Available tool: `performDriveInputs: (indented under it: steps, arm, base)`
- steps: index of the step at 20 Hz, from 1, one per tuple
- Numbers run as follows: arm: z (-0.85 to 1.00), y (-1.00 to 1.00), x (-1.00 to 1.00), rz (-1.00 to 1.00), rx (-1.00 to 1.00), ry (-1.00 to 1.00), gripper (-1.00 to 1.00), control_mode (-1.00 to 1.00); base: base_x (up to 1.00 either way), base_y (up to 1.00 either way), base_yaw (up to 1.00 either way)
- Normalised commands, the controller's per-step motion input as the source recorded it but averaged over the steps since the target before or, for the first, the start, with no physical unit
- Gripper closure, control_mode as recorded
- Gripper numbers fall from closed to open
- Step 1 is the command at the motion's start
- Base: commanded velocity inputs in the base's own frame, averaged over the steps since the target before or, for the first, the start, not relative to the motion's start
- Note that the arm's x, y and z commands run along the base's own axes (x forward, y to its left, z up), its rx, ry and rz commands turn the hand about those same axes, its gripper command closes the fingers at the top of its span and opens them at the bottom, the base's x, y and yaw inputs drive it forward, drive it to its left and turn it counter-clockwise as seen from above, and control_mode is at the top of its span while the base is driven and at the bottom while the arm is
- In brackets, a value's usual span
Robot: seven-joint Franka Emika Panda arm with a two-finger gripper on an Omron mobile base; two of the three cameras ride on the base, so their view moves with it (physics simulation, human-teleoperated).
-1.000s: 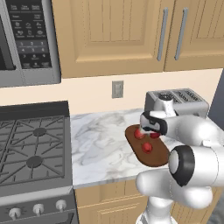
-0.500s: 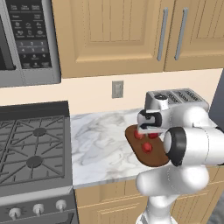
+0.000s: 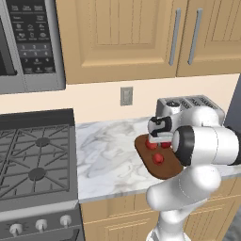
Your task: Place the avocado, onion, tomato, and bell pepper on the cutting board.
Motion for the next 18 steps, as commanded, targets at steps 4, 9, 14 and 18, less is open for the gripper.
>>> performDriveInputs:
  steps: [4,9,14,18]
  arm:
    - [-0.34,0.0,0.0,0.0,0.0,0.0,1.0,-1.0]
    - [-0.5,0.12,0.0,0.0,0.02,0.02,1.0,-1.0]
    - [-0.5,0.33,-0.09,0.0,0.01,0.0,1.0,-1.0]
    - [-0.51,0.44,-0.16,0.0,0.0,0.0,1.0,-1.0]
  base:
    - [0.0,0.0,0.0]
    - [0.0,0.0,0.0]
    - [0.0,0.0,0.0]
    - [0.0,0.0,0.0]
